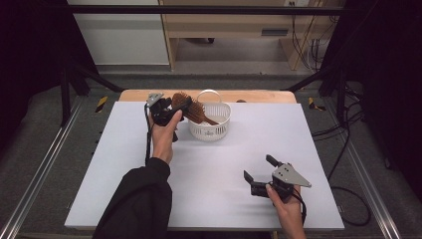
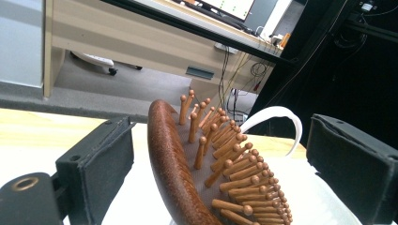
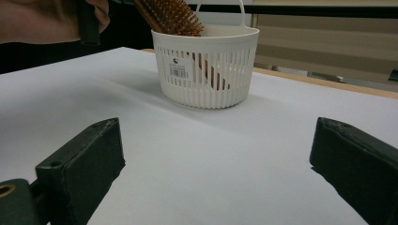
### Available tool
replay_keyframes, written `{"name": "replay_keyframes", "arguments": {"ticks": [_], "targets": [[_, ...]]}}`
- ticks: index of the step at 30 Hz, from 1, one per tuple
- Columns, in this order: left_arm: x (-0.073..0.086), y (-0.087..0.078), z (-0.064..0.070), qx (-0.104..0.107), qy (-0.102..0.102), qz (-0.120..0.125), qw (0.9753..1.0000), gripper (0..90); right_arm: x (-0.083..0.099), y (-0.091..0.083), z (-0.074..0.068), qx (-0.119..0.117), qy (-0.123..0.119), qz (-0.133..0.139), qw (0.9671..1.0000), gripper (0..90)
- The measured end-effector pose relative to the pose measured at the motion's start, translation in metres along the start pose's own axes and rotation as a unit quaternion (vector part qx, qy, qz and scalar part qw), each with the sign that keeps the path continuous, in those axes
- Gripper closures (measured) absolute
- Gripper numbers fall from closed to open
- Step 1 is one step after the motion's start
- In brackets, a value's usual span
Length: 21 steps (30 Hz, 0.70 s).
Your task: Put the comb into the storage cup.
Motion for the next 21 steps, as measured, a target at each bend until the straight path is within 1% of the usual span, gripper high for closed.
{"name": "replay_keyframes", "arguments": {"ticks": [3,6,11,14,19,21], "targets": [[0.0004,-0.0002,-0.0008,-0.001,0.002,-0.004,1.0000,7.2,-0.0001,0.0003,-0.0002,0.000,0.000,0.000,1.0000,3.4],[-0.0004,-0.0003,-0.0008,0.000,0.002,-0.001,1.0000,6.5,-0.0001,0.0006,-0.0006,-0.001,0.000,0.000,1.0000,3.4],[-0.0003,-0.0002,-0.0020,0.001,-0.001,-0.003,1.0000,4.6,0.0003,0.0008,0.0000,-0.002,0.001,-0.002,1.0000,3.4],[-0.0012,-0.0013,-0.0012,-0.002,0.007,0.000,1.0000,4.1,0.0003,0.0008,-0.0003,-0.002,0.000,-0.002,1.0000,3.4],[-0.0030,-0.0040,-0.0011,-0.001,0.007,0.002,1.0000,2.3,0.0005,0.0009,-0.0001,-0.002,0.000,-0.003,1.0000,3.4],[-0.0039,-0.0055,-0.0009,-0.003,0.012,0.004,0.9999,2.3,0.0005,0.0010,-0.0002,-0.003,0.000,-0.003,1.0000,3.4]]}}
Point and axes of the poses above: each handheld gripper's, and its own axes: y roughly forward along the jaws, x roughly out of its underside, z roughly to its right, the point moved 4 cm from there along y, roughly forward along the jaws, and after that the axes turned 13 degrees about -y, right-handed, at the moved point
